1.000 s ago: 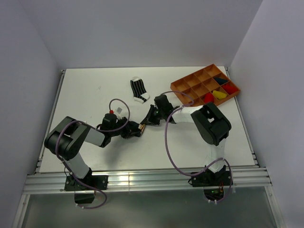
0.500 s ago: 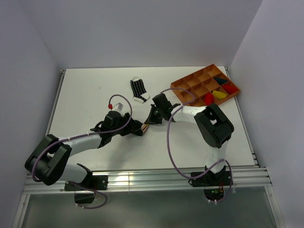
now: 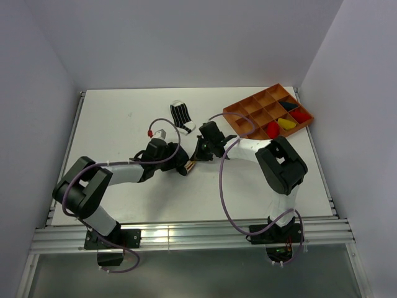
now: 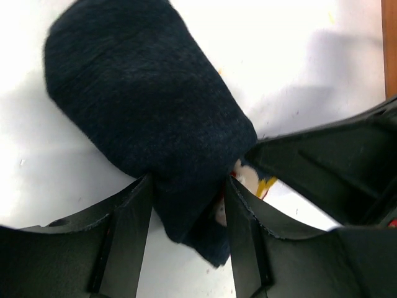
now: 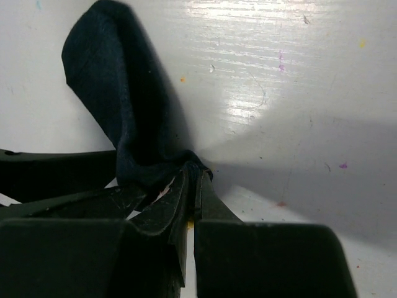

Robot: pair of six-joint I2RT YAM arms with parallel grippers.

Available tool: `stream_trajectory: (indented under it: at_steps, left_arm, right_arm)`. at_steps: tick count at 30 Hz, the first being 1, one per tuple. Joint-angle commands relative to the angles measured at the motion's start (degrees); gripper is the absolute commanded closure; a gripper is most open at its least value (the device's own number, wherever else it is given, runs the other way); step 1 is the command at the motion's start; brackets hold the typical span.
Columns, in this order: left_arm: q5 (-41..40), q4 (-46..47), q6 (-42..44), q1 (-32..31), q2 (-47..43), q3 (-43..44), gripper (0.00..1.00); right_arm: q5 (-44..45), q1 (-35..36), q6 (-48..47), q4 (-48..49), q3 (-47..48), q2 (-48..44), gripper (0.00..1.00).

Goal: Roll the socks
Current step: Roll the sock at the center of the board.

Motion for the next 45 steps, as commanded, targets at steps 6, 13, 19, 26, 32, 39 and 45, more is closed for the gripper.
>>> stream_trajectory:
  at_steps: [6,13,19,26,32,39,45]
  left_arm:
    - [-4.4,-5.8,3.0,0.2,-3.6,-1.0,0.43]
    - [-17.0,-2.3,14.8,-8.7,-16.5,-5.5,0.39]
    - [-22.3,3.5,24.2,-18.3,-16.7,-4.2,0.34]
    - [-28.1,2.8,28.7,-24.0,-6.1,1.7,0.33]
    - [-31.4,1.5,28.7,-25.9,-1.4,3.1,0.37]
    - [-33.7,-0.6,28.0,-26.2,3.7,4.8,0.4]
    - [-35.2,-5.6,26.3,-26.2,7.6,7.6,0.57]
  right_arm:
    - [3.6,1.1,-0.6,-3.7,2.9,-1.4,1.0]
    - [3.7,1.1,0.0,-5.4,4.2,-0.1,1.0]
    - [3.7,1.1,0.1,-6.6,5.4,0.4,1.0]
    - [2.4,1.1,0.4,-6.8,5.7,0.9,1.0]
    - [1.6,1.1,1.0,-6.4,5.4,1.2,1.0]
    - [0.5,1.0,1.6,-5.9,5.1,1.7,1.0]
    - [-2.1,0.2,2.8,-4.2,3.9,1.3,1.0]
